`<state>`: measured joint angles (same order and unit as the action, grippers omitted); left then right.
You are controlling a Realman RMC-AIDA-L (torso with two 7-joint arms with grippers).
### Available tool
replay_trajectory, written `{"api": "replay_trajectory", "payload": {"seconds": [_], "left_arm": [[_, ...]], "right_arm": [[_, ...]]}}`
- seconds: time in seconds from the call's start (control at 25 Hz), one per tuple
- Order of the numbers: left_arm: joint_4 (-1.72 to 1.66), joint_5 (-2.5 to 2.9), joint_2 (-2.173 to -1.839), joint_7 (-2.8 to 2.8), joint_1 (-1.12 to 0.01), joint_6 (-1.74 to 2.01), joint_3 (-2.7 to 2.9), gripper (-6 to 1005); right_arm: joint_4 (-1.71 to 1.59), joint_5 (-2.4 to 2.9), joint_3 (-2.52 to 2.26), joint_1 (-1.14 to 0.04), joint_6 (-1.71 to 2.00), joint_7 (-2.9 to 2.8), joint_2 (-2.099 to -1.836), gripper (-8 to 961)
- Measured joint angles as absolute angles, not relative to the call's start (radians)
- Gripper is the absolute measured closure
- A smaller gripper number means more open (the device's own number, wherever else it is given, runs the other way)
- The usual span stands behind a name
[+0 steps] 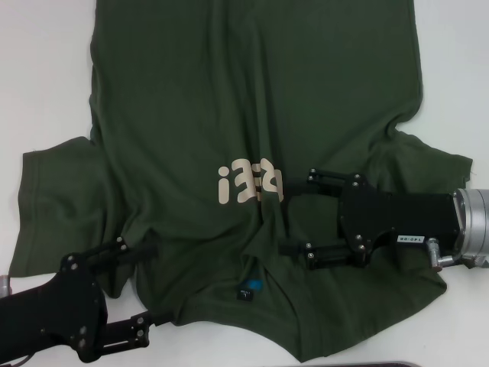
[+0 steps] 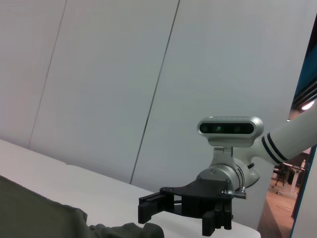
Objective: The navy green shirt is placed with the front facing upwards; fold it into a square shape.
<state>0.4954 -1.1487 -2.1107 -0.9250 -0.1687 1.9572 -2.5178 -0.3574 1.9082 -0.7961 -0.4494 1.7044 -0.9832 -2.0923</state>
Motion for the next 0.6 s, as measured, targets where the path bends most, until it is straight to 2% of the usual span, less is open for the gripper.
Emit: {"api": "replay_trajectory", "payload": {"seconds": [0.6], "left_arm": [[0.495,-1.149,-2.111,-0.925,-0.169,1.957,-2.52,192]], "right_arm": [[-0.357,1.908,-0.802,-0.449,1.706,-0.983,-2.094,38]]}}
